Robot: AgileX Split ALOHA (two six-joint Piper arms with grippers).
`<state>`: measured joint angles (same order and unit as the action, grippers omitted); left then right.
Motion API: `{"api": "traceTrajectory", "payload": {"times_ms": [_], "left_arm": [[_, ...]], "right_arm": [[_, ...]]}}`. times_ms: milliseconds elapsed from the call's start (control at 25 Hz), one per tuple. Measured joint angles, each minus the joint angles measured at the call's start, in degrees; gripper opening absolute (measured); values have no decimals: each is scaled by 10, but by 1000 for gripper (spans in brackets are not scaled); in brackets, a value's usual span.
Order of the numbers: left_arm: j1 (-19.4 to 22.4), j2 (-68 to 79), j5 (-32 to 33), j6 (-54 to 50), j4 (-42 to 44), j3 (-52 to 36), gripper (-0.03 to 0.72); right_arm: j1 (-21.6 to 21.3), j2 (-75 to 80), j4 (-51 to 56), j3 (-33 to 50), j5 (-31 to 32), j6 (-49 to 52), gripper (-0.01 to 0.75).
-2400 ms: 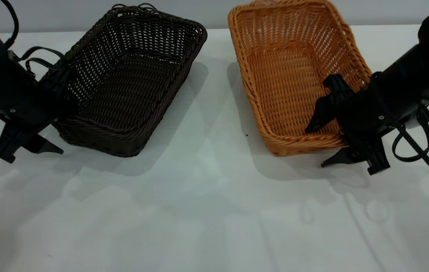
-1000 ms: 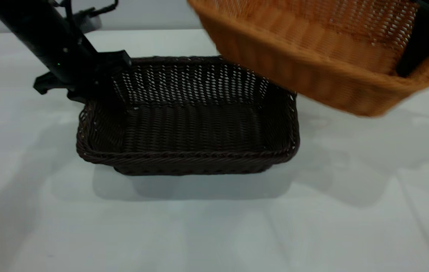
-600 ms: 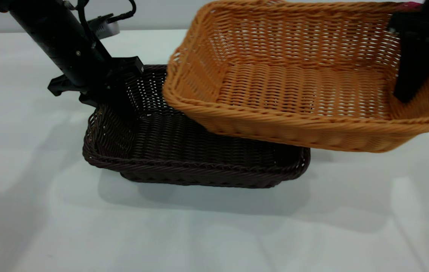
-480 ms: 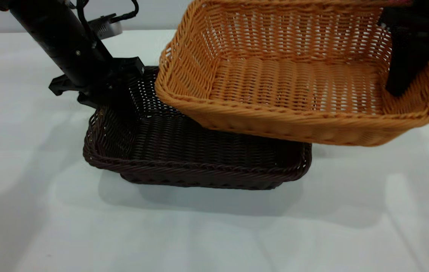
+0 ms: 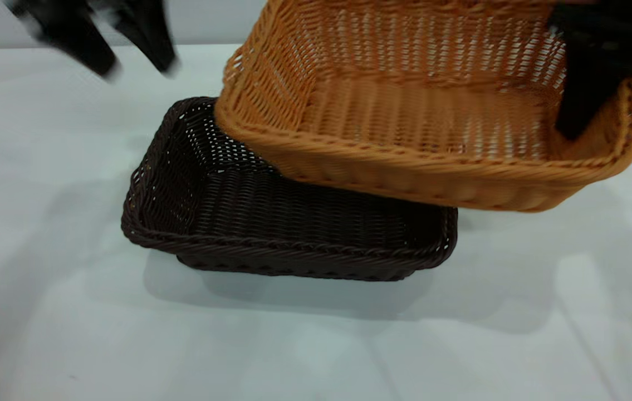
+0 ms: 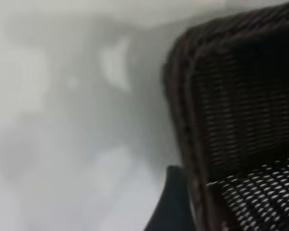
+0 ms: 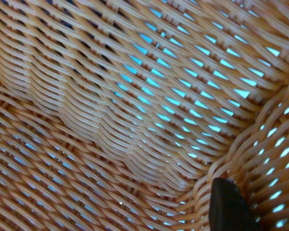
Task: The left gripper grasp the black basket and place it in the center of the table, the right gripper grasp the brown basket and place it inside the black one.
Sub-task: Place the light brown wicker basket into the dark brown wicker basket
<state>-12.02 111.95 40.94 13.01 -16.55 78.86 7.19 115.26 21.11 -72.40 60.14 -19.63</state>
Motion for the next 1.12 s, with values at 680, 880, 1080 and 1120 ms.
{"api": "traceTrajectory", "payload": {"times_ms": [680,880,1080,1120], "left_arm": [[42,-144,36,-91,97,0,581],[42,-144,39,-92,97,0,581],[42,-144,41,-92,97,0,581],[42,-144,41,-92,97,0,580]], "right_arm": [[140,143,14,-152,14,49,213],[140,157,20,-153,-12,54,217],[140,158,27,-154,-16,57,303],[140,158,32,-157,-15,58,354]]}}
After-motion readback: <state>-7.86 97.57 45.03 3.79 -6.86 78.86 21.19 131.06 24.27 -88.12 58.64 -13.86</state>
